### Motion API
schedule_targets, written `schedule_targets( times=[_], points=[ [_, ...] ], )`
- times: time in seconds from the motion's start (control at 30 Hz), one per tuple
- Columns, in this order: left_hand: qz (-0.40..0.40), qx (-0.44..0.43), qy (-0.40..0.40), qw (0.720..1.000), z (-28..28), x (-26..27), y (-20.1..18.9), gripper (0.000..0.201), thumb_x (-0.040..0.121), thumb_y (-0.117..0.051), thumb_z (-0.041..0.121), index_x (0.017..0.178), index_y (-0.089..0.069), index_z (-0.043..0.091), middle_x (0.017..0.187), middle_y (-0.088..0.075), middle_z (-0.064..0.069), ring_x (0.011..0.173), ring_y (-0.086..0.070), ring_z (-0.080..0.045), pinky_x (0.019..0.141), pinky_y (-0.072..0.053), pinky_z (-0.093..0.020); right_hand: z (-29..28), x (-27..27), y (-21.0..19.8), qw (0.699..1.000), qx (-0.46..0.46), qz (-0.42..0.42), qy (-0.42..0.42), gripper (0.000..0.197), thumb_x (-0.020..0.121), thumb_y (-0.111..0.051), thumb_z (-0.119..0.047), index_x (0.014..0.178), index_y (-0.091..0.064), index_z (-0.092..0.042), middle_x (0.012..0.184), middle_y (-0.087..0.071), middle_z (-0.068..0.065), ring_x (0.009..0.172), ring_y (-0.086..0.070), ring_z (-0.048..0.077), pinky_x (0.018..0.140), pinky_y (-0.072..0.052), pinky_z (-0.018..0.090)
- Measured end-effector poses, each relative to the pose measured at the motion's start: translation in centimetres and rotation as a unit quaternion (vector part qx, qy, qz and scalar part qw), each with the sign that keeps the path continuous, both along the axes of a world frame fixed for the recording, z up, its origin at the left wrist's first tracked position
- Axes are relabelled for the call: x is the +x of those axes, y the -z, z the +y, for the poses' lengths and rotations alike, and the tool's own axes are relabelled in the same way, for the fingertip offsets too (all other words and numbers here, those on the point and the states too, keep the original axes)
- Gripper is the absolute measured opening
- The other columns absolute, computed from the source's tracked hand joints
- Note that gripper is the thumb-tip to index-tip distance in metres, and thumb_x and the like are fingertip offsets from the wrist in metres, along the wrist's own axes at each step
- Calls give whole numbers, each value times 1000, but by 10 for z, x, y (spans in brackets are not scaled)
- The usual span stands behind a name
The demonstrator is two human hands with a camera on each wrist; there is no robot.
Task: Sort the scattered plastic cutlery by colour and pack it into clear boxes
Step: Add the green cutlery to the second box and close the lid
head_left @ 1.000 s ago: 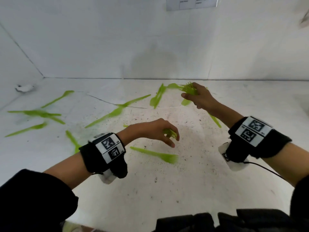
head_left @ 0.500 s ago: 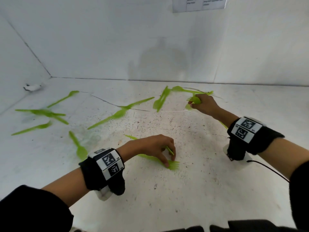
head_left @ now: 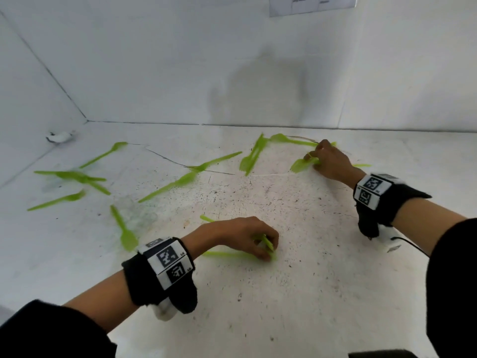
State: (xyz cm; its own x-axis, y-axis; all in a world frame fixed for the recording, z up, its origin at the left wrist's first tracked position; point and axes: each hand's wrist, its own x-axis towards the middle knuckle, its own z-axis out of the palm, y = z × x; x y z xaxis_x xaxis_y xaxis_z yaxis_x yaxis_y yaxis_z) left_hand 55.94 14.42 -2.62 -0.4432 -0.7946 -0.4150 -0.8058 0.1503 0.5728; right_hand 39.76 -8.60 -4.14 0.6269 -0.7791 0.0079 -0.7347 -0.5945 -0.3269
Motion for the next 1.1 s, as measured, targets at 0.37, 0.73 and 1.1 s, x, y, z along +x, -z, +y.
schedule_targets(
  times=[0.37, 0.73, 1.1],
  points=[
    [140, -130, -261, 946, -74, 39, -45, 2, 99, -41, 12, 101, -41, 13, 78, -49, -4, 61, -59, -12, 63, -56, -29, 7, -6, -3, 996, -71, -49, 17, 25, 91, -53, -11, 113, -63, -15, 112, -54, 10, 112, -42, 27, 74, -40, 35],
    [-25, -235, -367, 900, -184, 77, -6, 24, 88, -62, 18, 103, -61, 0, 101, -64, -18, 90, -57, -32, 66, -34, -25, -22, 20, -50, 956, -107, -262, 80, 15, 94, -52, -20, 103, -53, -8, 72, -53, -3, 69, -53, 27, 57, -28, 30],
    [-144, -211, -349, 902, -221, 73, 18, 33, 89, -53, 16, 118, -47, 2, 119, -51, -19, 107, -51, -34, 84, -41, -36, -63, 56, 4, 998, 15, -17, 66, 35, 90, -55, -28, 122, -55, -14, 120, -46, 12, 109, -53, 29, 80, -41, 31]
  ],
)
